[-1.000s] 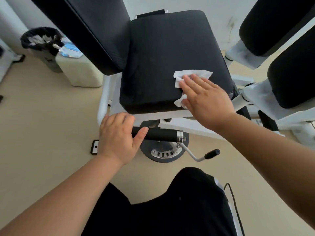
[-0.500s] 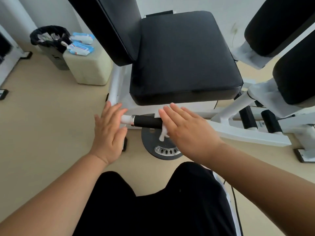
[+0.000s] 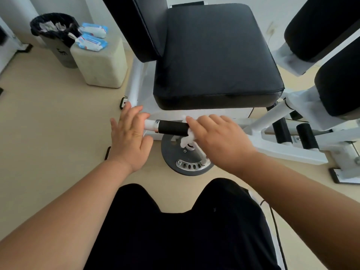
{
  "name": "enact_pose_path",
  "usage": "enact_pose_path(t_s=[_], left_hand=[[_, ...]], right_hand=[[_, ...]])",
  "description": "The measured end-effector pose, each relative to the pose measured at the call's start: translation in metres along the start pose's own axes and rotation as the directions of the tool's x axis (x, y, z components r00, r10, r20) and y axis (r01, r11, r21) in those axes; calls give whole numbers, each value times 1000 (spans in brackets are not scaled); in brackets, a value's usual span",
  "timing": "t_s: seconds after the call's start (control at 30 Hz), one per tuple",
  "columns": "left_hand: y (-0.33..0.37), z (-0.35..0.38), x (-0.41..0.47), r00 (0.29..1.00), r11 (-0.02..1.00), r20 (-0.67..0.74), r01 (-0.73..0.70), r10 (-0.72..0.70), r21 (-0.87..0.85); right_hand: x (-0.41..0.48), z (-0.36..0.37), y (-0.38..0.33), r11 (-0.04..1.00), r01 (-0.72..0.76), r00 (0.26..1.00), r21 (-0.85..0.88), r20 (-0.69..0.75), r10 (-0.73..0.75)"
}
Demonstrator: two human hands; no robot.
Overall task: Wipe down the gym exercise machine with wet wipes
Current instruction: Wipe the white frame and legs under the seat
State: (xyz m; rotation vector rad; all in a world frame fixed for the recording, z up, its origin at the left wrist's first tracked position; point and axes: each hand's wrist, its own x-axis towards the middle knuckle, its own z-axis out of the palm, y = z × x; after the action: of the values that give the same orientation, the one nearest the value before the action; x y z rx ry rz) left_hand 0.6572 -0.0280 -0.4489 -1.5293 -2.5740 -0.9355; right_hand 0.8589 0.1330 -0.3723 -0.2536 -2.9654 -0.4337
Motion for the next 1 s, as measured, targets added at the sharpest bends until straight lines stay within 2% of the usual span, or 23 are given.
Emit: enact_pose_path(t_s=[0.07,0.17,0.23,0.33,0.5,0.67,0.8,0.9,1.0], left_hand=[[-1,-2,0,1000,1000,14,2,-2,5],[1,-3,0,1000,1000,17,3,-3,-8],[2,-3,0,1000,1000,14,14,-14,-12],[2,-5,0,999,999,33,33,-32,-16],[4,-6,0,998,998,40,54,-53,-32],[2,-3,0,999,998,19,38,-38,-41],[3,-4,0,999,998,26,47,-46,-41],[5,-4,1,998,998,27,56,-55,-33],[4,-4,1,999,999,34,43,-42,-16]], right_hand=[[-15,5,15,997,12,994,74,-108,-4],[-15,5,16,992,69,946,108,-323,-30],[-2,1,5,982,135,919,135,-387,-73],[19,-2,-14,978,124,945,168,-321,-65],[11,3,-21,983,-82,976,162,-188,112],[-16,13,-20,998,-67,996,-14,-60,66],[-5,7,-31,979,-143,983,-144,98,158],[28,-6,-41,970,-214,964,-113,139,229],[48,-6,-42,979,-205,974,-8,96,205]])
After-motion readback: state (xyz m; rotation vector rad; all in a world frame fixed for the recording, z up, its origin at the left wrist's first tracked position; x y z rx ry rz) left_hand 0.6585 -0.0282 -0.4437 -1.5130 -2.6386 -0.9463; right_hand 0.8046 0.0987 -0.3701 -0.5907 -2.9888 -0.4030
